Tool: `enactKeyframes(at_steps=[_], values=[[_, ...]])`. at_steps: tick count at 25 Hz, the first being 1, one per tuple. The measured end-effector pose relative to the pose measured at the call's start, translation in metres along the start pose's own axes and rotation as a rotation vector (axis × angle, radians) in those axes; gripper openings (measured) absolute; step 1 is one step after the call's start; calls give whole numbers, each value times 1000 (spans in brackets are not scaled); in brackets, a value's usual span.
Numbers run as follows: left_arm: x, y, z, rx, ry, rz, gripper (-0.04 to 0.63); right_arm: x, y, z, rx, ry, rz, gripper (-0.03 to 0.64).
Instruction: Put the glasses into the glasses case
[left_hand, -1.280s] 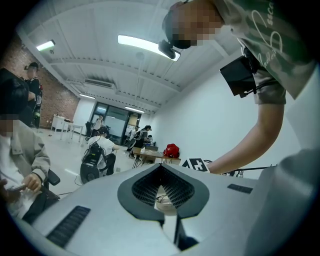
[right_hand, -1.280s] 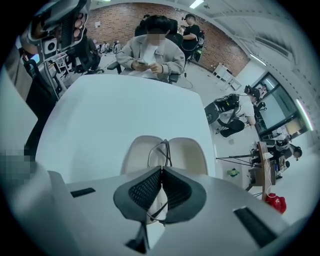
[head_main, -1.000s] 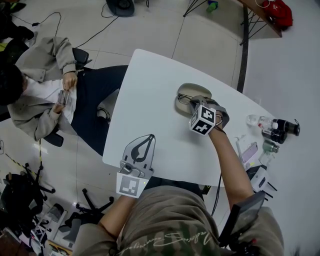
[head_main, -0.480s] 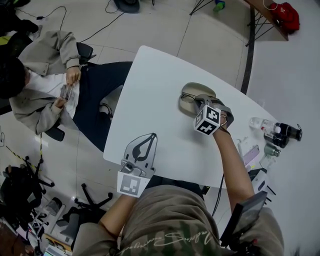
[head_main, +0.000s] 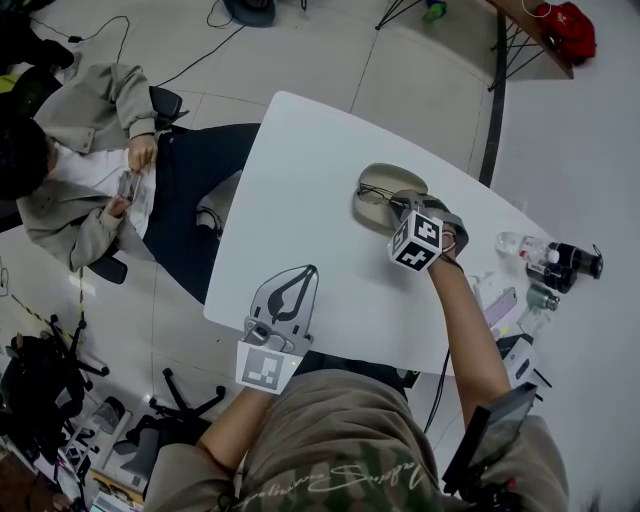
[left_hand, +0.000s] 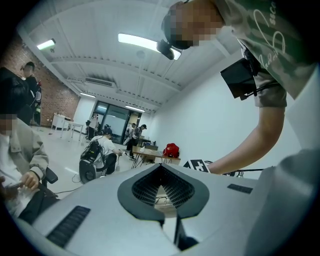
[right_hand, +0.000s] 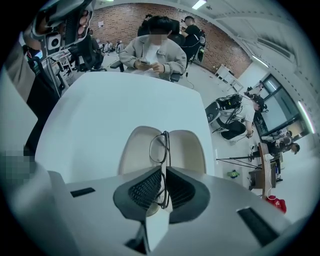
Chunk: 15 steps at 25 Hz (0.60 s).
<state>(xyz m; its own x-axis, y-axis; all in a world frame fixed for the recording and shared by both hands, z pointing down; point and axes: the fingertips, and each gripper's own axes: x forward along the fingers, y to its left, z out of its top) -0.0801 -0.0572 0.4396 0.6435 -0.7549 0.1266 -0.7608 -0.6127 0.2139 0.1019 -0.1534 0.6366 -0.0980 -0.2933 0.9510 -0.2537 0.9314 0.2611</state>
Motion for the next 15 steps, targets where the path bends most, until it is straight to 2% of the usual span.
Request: enactKeyframes(at_steps=[15], values=[[-12, 1, -4, 14, 3, 3, 6, 18, 6, 0, -38, 35, 16, 14]])
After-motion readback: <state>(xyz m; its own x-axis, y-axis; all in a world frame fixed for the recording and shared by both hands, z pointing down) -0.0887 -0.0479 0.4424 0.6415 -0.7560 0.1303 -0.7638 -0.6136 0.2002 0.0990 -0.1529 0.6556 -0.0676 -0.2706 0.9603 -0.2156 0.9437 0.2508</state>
